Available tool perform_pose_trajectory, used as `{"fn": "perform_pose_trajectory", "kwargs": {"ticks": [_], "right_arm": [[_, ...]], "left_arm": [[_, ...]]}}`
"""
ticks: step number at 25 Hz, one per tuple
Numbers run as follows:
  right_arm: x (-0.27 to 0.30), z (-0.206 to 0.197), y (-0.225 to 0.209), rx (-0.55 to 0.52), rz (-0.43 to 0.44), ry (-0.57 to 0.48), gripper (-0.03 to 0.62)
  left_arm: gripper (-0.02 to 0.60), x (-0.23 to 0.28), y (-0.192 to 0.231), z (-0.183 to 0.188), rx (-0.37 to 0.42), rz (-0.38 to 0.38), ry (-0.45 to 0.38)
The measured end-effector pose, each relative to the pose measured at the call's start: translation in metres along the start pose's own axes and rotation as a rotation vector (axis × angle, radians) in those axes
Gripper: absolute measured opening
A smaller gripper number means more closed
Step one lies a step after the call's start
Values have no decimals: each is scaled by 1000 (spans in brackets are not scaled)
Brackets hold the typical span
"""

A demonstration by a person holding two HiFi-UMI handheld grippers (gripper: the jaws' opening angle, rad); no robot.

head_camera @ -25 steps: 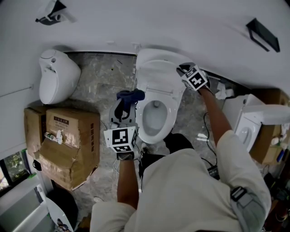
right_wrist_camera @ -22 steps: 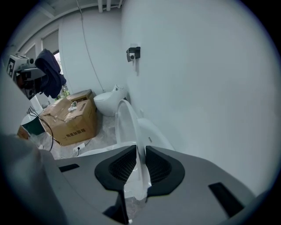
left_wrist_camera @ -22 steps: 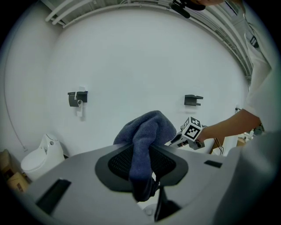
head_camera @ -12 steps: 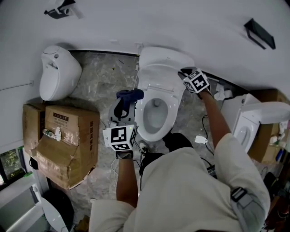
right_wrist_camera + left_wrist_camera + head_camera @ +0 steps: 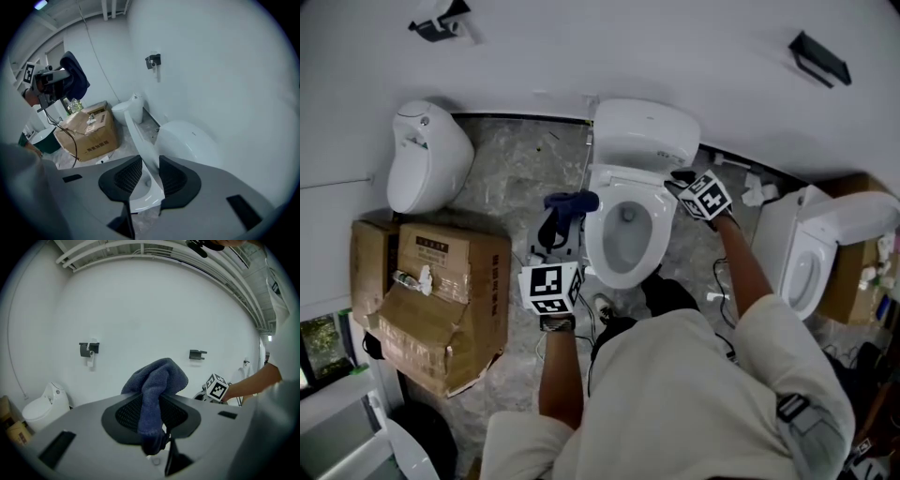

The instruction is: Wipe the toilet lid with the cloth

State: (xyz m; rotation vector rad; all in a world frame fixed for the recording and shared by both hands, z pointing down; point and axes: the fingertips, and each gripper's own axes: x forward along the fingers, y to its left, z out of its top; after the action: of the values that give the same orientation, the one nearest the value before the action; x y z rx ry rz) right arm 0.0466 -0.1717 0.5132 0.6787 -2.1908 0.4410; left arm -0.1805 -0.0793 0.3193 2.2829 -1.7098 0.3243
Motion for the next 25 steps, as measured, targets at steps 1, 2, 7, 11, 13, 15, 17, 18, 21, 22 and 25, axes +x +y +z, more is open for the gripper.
{"fn": "perform_pose_trajectory", "kwargs": {"ticks": [1,2,7,11,13,15,17,18,21,22,25], "right_arm": [[-1,-6,10,-6,7,9,129],[-2,-12,19,-14,7,19,130],[-4,-34,52,-39,-17,42,140],[-5,-56,80,-73,-6,83,147],[-3,-67,95,-80,6,113,155],[1,-80,113,-99,21,162,166],[6,-94,132,-117,17,195,172],[8,-101,140,-117,9,201,173],[13,-119,161,-122,-25,220,176],[15,-126,167,-132,-28,229,178],[22,-143,181,-152,-39,253,184]], "left_arm": [[100,-6,0,-2,-1,-4,1],[100,-12,0,-5,-3,-7,2],[100,-37,3,-24,-5,-25,16],[100,-55,1,-45,-9,-45,39],[100,-61,1,-53,-12,-62,46],[100,-70,3,-60,-11,-78,51],[100,-80,6,-66,-5,-92,54],[100,-86,7,-68,0,-98,53],[100,-102,8,-75,17,-121,54],[100,-107,8,-78,21,-129,57],[100,-117,5,-91,27,-154,76]]}}
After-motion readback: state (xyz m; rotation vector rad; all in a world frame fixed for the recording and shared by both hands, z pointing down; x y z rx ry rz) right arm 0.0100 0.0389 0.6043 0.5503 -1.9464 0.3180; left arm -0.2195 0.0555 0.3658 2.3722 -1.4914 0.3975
